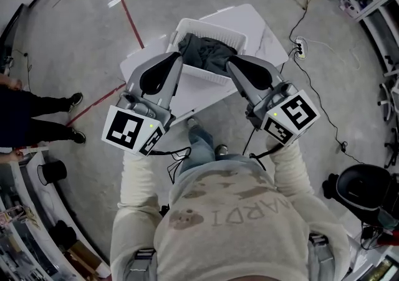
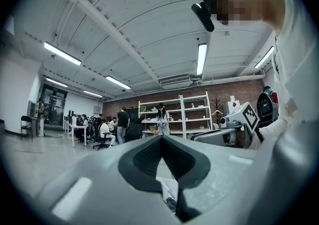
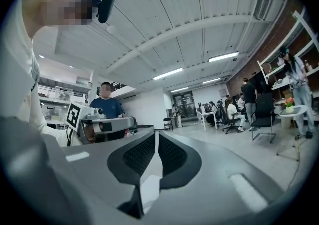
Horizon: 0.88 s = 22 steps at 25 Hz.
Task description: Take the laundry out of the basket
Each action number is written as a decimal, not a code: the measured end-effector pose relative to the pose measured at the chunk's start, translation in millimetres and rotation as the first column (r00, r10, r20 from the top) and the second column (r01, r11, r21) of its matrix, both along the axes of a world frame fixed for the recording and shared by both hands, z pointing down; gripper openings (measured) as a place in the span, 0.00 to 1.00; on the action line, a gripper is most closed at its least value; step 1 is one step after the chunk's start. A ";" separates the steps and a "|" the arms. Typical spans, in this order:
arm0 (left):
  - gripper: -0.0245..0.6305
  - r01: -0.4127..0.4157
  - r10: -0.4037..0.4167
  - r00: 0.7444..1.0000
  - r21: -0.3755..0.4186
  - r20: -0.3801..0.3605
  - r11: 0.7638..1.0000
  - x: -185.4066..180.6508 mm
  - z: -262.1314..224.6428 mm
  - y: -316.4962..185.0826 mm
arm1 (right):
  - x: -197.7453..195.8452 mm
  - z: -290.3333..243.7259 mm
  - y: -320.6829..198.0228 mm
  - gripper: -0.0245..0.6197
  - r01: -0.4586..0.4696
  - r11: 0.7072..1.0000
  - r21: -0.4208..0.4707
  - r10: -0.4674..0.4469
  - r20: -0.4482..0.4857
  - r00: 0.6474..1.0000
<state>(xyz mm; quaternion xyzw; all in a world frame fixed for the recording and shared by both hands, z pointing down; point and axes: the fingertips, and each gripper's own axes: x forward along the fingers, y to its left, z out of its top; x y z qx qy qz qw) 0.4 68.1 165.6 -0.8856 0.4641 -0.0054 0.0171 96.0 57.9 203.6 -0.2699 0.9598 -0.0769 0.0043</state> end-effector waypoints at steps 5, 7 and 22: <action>0.04 -0.053 0.053 0.999 0.002 -0.003 0.999 -27.1 -2.8 -53.4 | -35.7 2.8 -57.3 0.12 -0.024 1.000 -0.011 0.024 -0.017 1.000; 0.04 -0.081 0.081 0.997 0.001 0.002 0.997 -40.1 -1.8 -73.6 | -51.9 5.6 -77.8 0.12 -0.040 0.999 -0.015 0.039 -0.025 0.999; 0.04 -0.209 0.209 0.978 -0.009 -0.013 0.978 -63.8 25.9 -165.9 | -81.1 70.9 -172.6 0.19 -0.122 0.988 -0.092 0.100 -0.210 0.972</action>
